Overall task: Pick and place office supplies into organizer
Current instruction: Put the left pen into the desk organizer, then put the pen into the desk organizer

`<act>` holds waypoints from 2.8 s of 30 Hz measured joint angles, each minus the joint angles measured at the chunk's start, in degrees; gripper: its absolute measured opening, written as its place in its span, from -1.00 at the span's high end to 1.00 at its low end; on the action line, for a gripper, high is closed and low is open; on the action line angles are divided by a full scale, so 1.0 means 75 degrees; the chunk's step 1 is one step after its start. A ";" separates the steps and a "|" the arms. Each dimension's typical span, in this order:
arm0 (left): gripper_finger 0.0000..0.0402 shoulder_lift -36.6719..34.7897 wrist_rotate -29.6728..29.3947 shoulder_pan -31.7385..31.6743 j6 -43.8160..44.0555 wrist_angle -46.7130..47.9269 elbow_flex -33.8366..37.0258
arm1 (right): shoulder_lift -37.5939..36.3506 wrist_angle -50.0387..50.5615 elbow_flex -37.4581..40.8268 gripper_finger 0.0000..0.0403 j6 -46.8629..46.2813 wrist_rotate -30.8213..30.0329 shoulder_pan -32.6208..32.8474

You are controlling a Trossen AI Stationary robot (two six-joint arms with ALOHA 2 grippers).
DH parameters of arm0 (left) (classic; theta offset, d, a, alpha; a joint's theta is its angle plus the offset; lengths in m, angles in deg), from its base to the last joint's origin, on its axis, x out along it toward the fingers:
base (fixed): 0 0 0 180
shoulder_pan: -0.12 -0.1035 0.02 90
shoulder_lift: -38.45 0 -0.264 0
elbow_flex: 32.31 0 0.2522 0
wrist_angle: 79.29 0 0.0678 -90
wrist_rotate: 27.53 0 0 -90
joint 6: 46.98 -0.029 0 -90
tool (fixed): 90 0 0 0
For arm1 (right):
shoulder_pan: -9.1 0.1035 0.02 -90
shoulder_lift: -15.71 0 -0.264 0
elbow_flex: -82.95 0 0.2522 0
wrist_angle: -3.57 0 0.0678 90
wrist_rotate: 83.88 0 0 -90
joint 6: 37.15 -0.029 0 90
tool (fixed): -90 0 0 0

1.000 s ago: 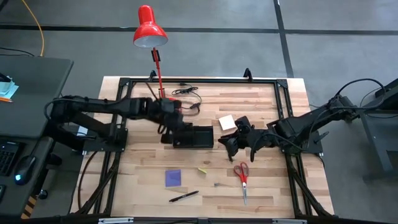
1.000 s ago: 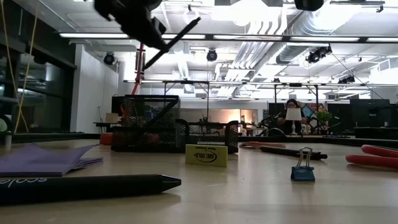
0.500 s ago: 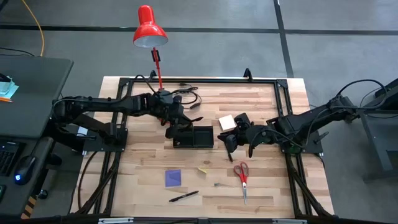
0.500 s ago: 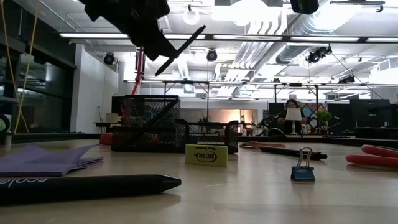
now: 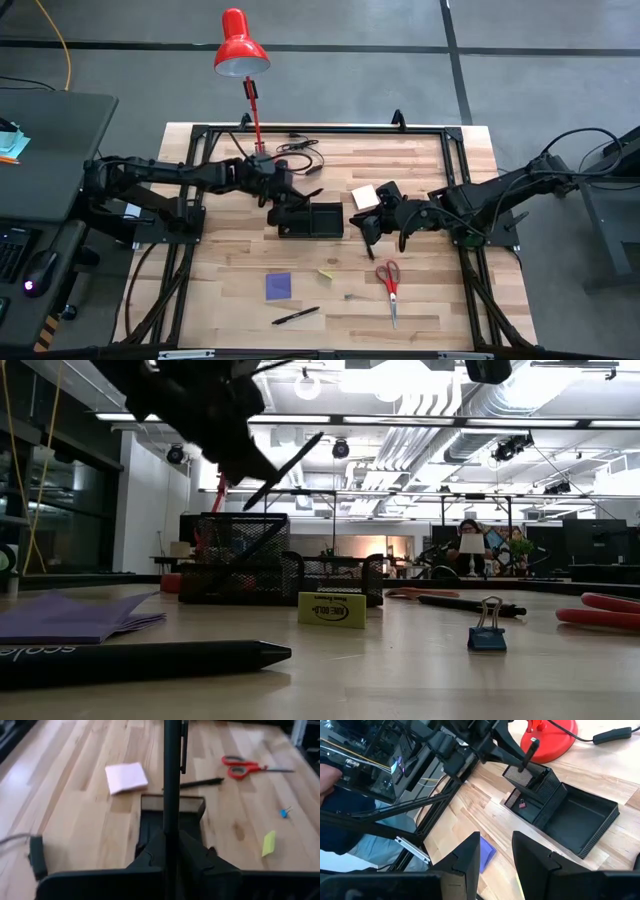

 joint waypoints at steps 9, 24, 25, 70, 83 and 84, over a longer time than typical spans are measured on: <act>0.96 -0.0012 -0.0132 0.0000 0.0325 -0.0582 0.0366 | 0.0000 0.0002 0.0003 0.47 -0.0001 0.0059 0.0000; 0.88 -0.0012 -0.0153 0.0000 0.0137 -0.0312 0.0366 | 0.0000 0.0002 0.0003 0.47 0.0023 0.0123 0.0000; 0.85 -0.0012 -0.0180 0.0000 0.0129 -0.0309 0.0366 | 0.0000 0.0002 0.0003 0.47 0.0027 0.0125 0.0000; 0.78 -0.0574 -0.2868 0.6461 0.5203 0.2705 -0.1394 | 0.0006 0.0005 0.0009 0.47 0.0432 0.0131 0.0070; 0.78 0.1728 -0.2941 0.7148 0.5519 0.2510 -0.2721 | 0.0006 0.0011 0.0009 0.47 0.0579 0.0122 0.0067; 0.78 0.1897 -0.2921 0.7143 0.5441 0.2537 -0.2880 | 0.0009 0.0016 0.0009 0.47 0.0613 0.0137 0.0067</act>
